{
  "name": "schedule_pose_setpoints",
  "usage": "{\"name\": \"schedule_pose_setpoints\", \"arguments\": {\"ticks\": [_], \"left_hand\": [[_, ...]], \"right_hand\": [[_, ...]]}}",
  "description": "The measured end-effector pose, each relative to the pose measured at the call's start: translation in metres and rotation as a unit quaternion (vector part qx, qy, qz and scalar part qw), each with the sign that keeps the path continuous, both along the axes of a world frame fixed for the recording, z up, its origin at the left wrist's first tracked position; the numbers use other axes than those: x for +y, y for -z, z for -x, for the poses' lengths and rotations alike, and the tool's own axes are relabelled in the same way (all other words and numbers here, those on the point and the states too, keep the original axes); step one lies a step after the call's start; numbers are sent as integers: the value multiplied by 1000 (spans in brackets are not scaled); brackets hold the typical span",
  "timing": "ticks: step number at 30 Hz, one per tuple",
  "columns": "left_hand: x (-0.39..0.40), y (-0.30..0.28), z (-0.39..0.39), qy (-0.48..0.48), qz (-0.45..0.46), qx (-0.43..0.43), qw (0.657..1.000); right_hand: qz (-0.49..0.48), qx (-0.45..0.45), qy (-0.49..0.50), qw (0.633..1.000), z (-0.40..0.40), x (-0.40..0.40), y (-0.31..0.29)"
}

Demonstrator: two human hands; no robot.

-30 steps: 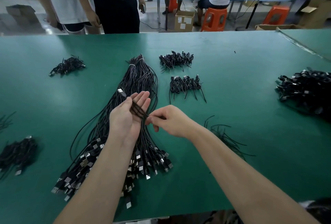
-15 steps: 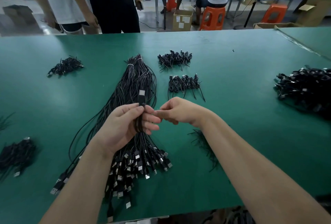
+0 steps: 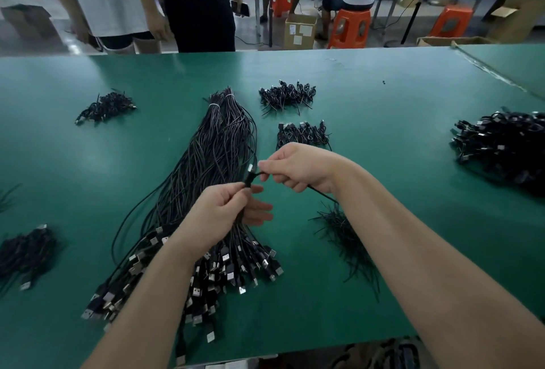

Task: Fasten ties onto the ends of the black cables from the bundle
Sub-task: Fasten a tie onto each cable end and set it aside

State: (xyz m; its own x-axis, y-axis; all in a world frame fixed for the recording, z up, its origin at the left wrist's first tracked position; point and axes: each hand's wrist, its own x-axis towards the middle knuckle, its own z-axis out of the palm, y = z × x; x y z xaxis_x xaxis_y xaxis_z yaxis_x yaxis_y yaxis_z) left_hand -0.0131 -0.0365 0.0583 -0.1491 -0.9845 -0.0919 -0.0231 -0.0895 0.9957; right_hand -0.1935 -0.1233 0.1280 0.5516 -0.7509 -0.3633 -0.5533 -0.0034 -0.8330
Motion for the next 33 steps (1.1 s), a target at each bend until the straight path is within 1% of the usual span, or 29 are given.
{"name": "schedule_pose_setpoints", "arguments": {"ticks": [2, 5, 9, 13, 16, 18, 21, 23, 29, 33], "left_hand": [[-4, 3, 6, -64, 22, 53, 996], [-6, 4, 17, -118, 45, 118, 985], [-10, 2, 23, -188, 26, 184, 964], [-13, -2, 24, -201, 11, 282, 938], [-15, -4, 24, -204, 22, 328, 922], [-16, -4, 23, -198, 31, 336, 920], [-16, -2, 24, -185, 38, 324, 927], [-16, 0, 26, -181, 36, 314, 931], [-15, 5, 31, -170, 21, 289, 942], [-16, 6, 30, -170, 7, 289, 942]], "right_hand": [[-21, -27, 17, 999, -3, 5, 2], [-46, -80, 36, 995, -7, 12, 6], [-66, -115, 35, 991, -10, 20, 15], [-99, -120, 33, 987, -9, 31, 36], [-125, -128, 69, 982, -7, 36, 53], [-142, -148, 90, 975, -7, 38, 61], [-166, -183, 90, 965, -8, 39, 68], [-171, -188, 85, 963, -8, 38, 70], [-116, -164, 61, 978, -3, 38, 75], [-104, -160, 49, 980, 1, 37, 76]]}}
